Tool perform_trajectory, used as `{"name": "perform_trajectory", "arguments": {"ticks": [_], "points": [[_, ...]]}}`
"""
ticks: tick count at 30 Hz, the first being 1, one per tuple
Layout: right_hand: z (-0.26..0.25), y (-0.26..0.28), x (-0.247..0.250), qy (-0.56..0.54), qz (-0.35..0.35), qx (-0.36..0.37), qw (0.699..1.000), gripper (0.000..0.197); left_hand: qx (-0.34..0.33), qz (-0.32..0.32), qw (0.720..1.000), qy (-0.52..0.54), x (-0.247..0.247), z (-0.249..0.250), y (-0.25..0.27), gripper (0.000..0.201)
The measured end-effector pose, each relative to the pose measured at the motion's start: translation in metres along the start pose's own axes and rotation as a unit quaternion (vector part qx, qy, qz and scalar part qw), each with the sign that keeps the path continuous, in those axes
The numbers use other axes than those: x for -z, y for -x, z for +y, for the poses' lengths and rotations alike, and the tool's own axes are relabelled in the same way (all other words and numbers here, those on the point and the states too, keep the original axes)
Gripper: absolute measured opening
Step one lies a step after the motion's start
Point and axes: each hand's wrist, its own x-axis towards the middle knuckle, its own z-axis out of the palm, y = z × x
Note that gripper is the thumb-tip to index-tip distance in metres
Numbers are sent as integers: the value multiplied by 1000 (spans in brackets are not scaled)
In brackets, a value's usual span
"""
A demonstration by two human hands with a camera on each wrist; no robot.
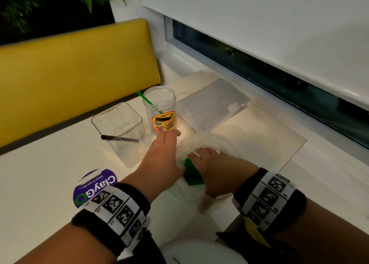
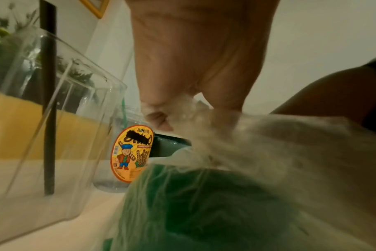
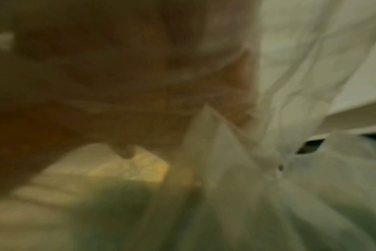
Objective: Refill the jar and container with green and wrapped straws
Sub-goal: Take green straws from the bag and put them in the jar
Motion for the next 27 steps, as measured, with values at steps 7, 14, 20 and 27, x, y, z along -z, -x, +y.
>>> {"name": "perform_trajectory", "arguments": {"ticks": [7,14,20,27], "points": [[2,-19,5,-68,-27,-22,997,123,-167,-58,962,-208,-7,10,5,30],[10,-30,-5,-72,-5,5,997,122,43,-104,962,-247,-6,1,-10,35],[22,-34,-26,-67,66,-16,995,74,65,-129,974,-177,-5,-13,-11,43],[-16,-47,-37,53,302,131,943,18,29,-170,968,-184,-1,-33,-19,68]]}}
